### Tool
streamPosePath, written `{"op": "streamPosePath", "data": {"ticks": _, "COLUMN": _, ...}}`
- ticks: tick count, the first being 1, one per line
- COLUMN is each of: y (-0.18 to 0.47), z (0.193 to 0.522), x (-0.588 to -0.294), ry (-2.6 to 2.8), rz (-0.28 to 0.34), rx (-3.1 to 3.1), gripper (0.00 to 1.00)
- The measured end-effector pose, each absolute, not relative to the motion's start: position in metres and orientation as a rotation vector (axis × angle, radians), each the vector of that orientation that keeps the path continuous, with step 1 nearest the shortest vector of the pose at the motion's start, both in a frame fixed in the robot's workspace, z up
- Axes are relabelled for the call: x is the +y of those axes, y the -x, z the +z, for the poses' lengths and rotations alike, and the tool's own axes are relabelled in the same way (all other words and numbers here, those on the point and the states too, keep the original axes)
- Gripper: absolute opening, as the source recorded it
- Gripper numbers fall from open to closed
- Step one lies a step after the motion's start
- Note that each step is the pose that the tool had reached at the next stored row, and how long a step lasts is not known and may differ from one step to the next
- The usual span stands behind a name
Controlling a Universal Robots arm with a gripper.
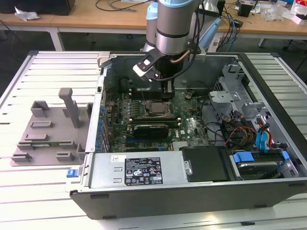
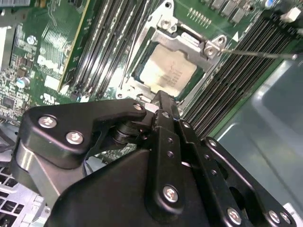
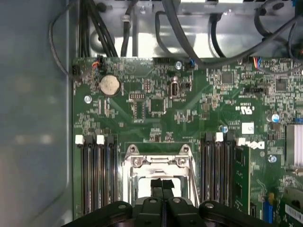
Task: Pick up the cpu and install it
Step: 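Close the cpu cover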
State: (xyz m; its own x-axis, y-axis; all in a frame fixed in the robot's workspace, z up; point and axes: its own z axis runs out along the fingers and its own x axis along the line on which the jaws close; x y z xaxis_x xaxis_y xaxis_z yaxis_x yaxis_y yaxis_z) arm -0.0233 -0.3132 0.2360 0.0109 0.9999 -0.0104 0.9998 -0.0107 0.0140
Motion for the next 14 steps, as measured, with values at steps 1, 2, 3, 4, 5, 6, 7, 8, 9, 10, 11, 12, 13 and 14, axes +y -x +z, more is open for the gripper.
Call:
{"op": "streamPosePath", "data": {"ticks": 1, "y": 0.0270, "z": 0.2357, "x": -0.3132, "ry": -2.221, "rz": 0.004, "rx": 2.197, "gripper": 0.11}}
{"op": "streamPosePath", "data": {"ticks": 2, "y": 0.0316, "z": 0.2347, "x": -0.3136, "ry": -2.221, "rz": 0.003, "rx": 2.197, "gripper": 0.11}}
{"op": "streamPosePath", "data": {"ticks": 3, "y": 0.0338, "z": 0.2329, "x": -0.3147, "ry": -2.221, "rz": 0.004, "rx": 2.197, "gripper": 0.11}}
{"op": "streamPosePath", "data": {"ticks": 4, "y": 0.0344, "z": 0.2318, "x": -0.3162, "ry": -2.221, "rz": 0.004, "rx": 2.197, "gripper": 0.11}}
{"op": "streamPosePath", "data": {"ticks": 5, "y": 0.0353, "z": 0.2309, "x": -0.3185, "ry": -2.221, "rz": 0.004, "rx": 2.197, "gripper": 0.11}}
{"op": "streamPosePath", "data": {"ticks": 6, "y": 0.0354, "z": 0.2308, "x": -0.3187, "ry": -2.221, "rz": 0.003, "rx": 2.197, "gripper": 0.11}}
{"op": "streamPosePath", "data": {"ticks": 7, "y": 0.0355, "z": 0.2308, "x": -0.3188, "ry": -2.211, "rz": 0.004, "rx": 2.207, "gripper": 0.11}}
{"op": "streamPosePath", "data": {"ticks": 8, "y": 0.0355, "z": 0.2308, "x": -0.3188, "ry": -2.197, "rz": 0.004, "rx": 2.221, "gripper": 0.11}}
{"op": "streamPosePath", "data": {"ticks": 9, "y": 0.0355, "z": 0.2308, "x": -0.3188, "ry": -2.177, "rz": 0.004, "rx": 2.241, "gripper": 0.11}}
{"op": "streamPosePath", "data": {"ticks": 10, "y": 0.0355, "z": 0.2307, "x": -0.3188, "ry": -2.129, "rz": 0.005, "rx": 2.287, "gripper": 0.11}}
{"op": "streamPosePath", "data": {"ticks": 11, "y": 0.0355, "z": 0.2306, "x": -0.3188, "ry": -2.097, "rz": 0.005, "rx": 2.317, "gripper": 0.11}}
{"op": "streamPosePath", "data": {"ticks": 12, "y": 0.0355, "z": 0.2306, "x": -0.3188, "ry": -2.073, "rz": 0.005, "rx": 2.338, "gripper": 0.11}}
{"op": "streamPosePath", "data": {"ticks": 13, "y": 0.0355, "z": 0.2306, "x": -0.3188, "ry": -2.051, "rz": 0.005, "rx": 2.357, "gripper": 0.11}}
{"op": "streamPosePath", "data": {"ticks": 14, "y": 0.0355, "z": 0.2305, "x": -0.3188, "ry": -1.983, "rz": 0.006, "rx": 2.414, "gripper": 0.11}}
